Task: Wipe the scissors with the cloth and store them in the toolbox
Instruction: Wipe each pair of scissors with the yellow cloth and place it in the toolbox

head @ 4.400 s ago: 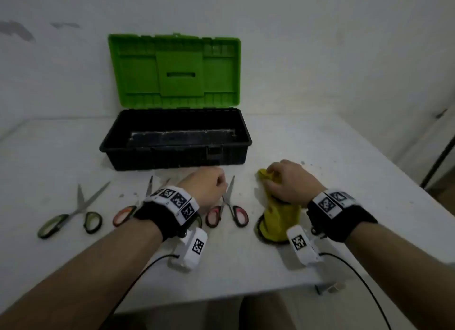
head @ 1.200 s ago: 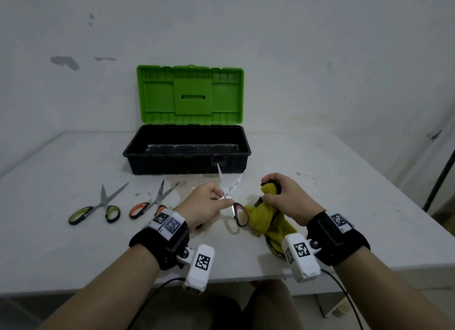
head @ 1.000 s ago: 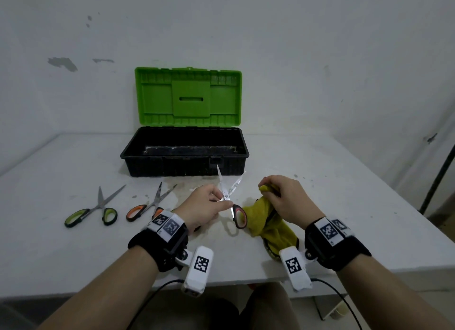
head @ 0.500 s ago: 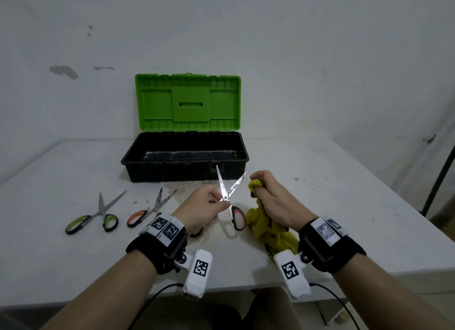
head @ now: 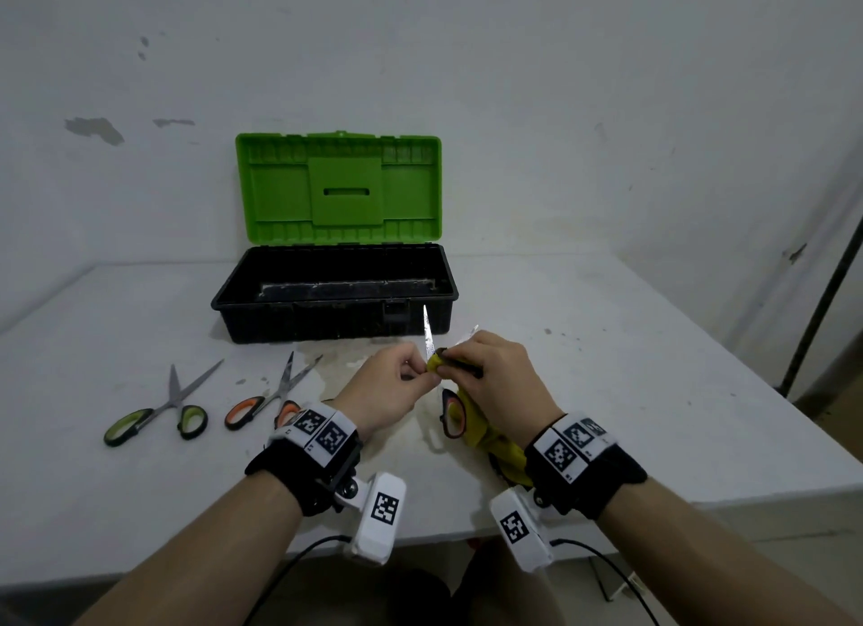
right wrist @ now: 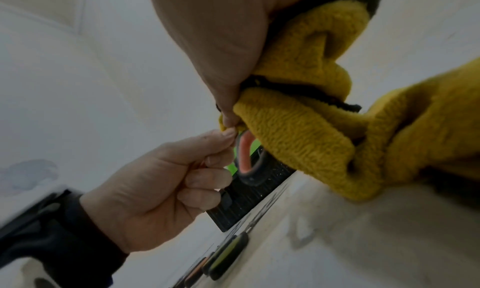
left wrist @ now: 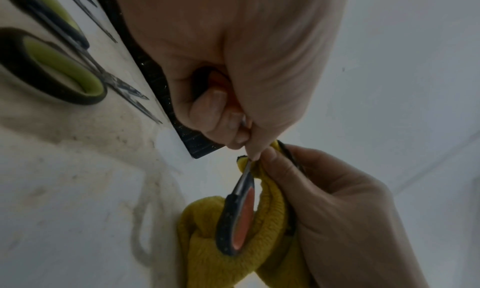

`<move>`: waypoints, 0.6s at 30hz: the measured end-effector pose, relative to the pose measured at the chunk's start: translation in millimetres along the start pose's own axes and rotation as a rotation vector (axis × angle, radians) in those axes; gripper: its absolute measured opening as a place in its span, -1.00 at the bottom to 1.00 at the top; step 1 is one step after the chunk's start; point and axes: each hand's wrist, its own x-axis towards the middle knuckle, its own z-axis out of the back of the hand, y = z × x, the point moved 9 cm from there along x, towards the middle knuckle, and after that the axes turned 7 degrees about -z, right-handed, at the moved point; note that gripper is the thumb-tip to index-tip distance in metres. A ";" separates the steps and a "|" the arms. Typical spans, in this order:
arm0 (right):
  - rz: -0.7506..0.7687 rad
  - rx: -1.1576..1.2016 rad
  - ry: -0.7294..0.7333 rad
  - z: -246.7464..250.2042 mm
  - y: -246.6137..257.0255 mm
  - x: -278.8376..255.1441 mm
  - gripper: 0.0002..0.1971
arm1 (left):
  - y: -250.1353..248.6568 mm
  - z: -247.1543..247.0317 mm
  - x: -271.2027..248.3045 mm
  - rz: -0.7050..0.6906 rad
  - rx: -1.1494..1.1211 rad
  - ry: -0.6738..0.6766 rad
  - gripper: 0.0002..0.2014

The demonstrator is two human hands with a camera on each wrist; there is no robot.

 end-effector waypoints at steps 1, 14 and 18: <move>0.003 -0.023 -0.006 0.1 0.8 -0.5 -0.86 | -0.2 0.0 -0.1 -0.009 0.012 -0.003 -0.77; -0.328 0.002 -0.219 39.3 -55.1 19.0 -0.81 | 11.4 5.5 -6.4 0.042 -0.015 0.013 -0.77; -0.167 -0.004 -0.194 35.2 -25.5 6.7 -0.89 | 8.4 9.2 -6.5 0.059 -0.057 -0.020 -0.81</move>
